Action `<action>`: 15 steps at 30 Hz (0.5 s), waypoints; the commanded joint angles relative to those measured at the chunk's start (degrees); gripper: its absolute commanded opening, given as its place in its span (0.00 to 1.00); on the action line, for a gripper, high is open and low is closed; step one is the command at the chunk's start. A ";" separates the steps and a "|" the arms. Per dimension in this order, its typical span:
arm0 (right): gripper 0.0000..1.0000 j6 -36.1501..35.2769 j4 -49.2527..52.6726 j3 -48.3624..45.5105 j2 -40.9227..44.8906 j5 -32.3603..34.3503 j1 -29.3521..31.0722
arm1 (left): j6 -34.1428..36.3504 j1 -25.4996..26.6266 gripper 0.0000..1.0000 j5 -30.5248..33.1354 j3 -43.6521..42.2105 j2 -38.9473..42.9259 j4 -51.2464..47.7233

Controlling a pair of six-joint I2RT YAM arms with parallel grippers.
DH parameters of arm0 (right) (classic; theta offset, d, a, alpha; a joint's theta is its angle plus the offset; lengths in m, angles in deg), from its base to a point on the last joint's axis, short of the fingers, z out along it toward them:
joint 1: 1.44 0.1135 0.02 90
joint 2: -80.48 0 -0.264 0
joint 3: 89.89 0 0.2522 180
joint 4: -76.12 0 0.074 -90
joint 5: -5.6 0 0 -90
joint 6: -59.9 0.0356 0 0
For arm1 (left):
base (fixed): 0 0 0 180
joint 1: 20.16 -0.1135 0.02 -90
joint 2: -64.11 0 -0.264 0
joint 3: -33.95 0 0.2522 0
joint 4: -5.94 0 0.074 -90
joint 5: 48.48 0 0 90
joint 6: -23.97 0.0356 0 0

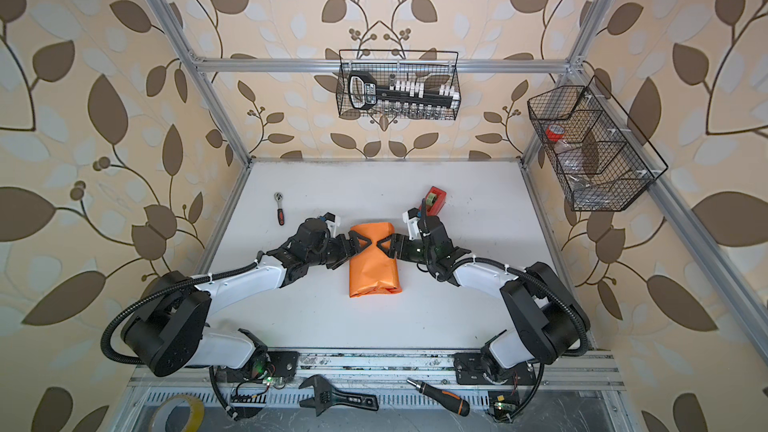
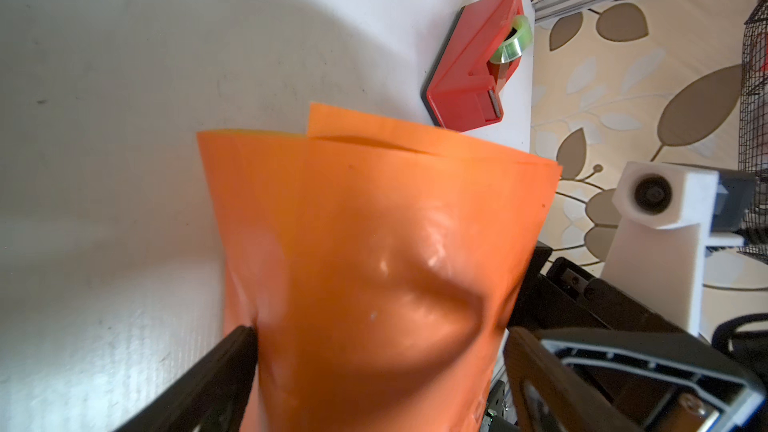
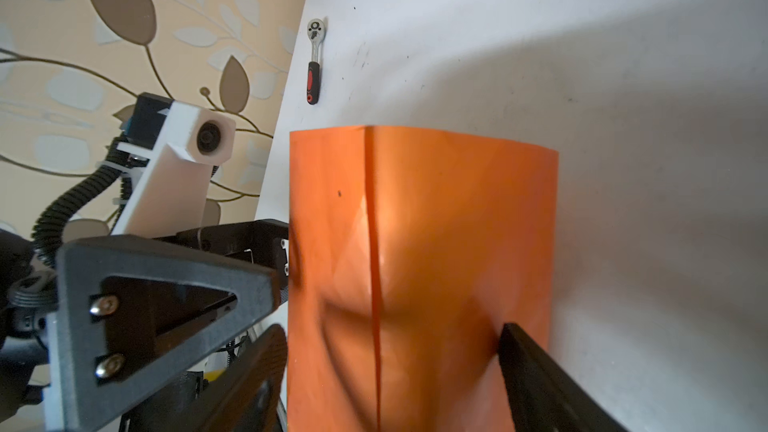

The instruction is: Wrap the gift box in paper

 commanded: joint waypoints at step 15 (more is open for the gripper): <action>0.79 1.07 -2.41 1.73 5.30 -1.32 0.60 | 1.30 0.47 0.97 -2.52 4.03 5.86 3.79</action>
